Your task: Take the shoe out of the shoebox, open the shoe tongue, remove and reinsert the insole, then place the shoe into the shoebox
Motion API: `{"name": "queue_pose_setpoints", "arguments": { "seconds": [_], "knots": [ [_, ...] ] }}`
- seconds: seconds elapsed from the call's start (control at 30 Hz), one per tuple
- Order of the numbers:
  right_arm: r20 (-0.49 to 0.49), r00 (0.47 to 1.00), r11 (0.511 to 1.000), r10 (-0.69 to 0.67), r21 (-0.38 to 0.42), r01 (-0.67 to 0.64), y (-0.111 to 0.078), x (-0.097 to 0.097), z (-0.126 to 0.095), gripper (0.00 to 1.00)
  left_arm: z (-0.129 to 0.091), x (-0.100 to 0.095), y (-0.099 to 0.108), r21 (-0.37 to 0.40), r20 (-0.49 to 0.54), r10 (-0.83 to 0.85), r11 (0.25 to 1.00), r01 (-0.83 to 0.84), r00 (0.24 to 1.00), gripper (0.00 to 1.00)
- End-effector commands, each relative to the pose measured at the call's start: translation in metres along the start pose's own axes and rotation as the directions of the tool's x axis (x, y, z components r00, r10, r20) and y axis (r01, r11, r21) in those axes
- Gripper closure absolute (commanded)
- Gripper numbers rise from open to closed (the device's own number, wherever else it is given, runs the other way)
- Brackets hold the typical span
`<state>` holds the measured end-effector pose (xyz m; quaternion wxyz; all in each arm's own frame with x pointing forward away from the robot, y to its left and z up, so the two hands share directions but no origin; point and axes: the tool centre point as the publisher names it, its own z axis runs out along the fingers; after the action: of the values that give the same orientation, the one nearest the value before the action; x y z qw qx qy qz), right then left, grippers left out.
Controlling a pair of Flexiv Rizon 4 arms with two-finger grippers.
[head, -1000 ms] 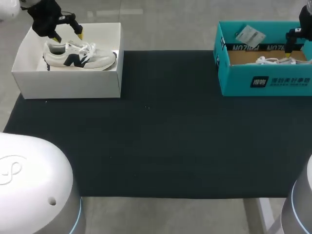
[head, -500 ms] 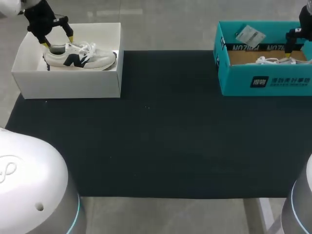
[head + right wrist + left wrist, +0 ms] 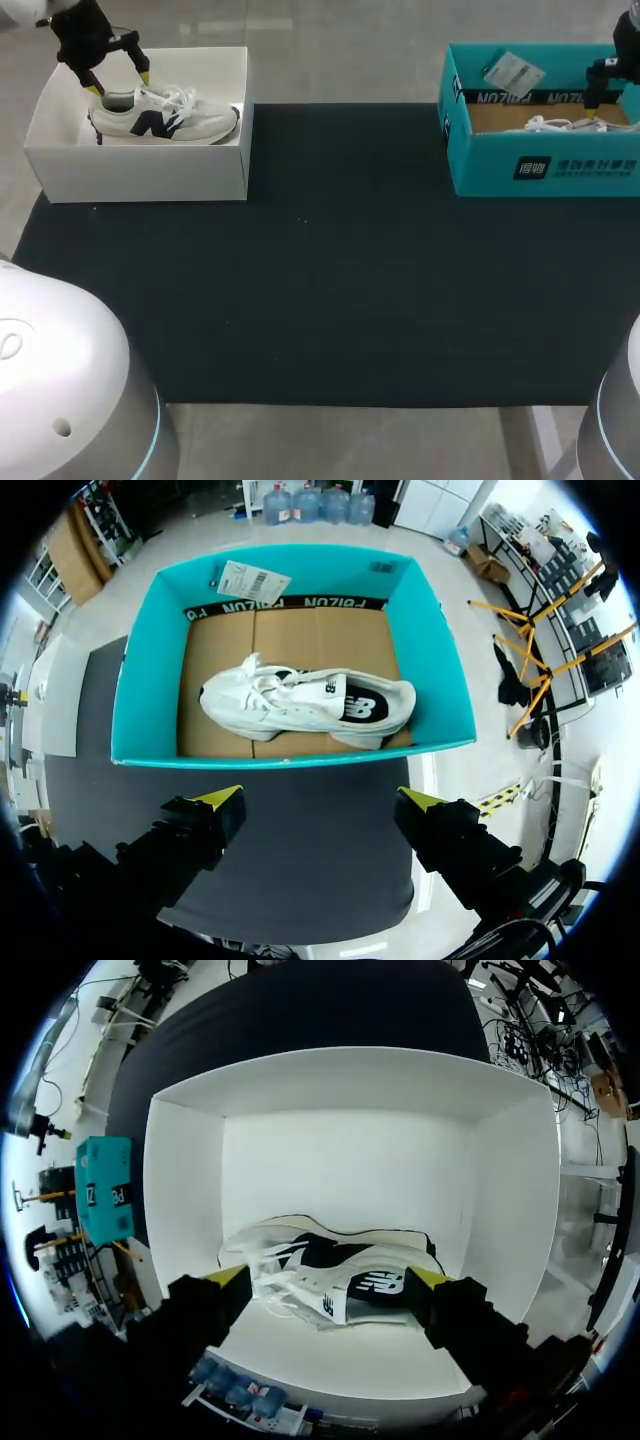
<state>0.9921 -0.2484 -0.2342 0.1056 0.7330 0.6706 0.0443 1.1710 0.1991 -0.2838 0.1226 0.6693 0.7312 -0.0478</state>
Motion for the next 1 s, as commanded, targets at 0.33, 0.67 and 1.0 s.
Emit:
{"name": "queue_pose_setpoints", "arguments": {
  "seconds": [0.33, 0.67, 1.0],
  "knots": [
    [0.0, 1.0, 1.0, 0.001, -0.002, -0.001, -0.001, 0.0, 0.0, 0.0, -0.001, 0.022, 0.02, -0.018, -0.092, 0.068, 0.997, -0.07, 0.993, 0.0],
    [0.0, 1.0, 1.0, 0.001, -0.002, -0.001, -0.001, 0.0, 0.0, 0.0, 0.012, 0.04, 0.044, -0.027, -0.185, 0.121, 0.991, -0.128, 0.975, 0.0],
    [0.0, 1.0, 1.0, 0.001, -0.002, -0.001, -0.001, 0.0, 0.0, 0.0, 0.018, 0.065, 0.055, -0.012, -0.213, 0.135, 0.99, -0.141, 0.968, 0.56]
  ]
}}
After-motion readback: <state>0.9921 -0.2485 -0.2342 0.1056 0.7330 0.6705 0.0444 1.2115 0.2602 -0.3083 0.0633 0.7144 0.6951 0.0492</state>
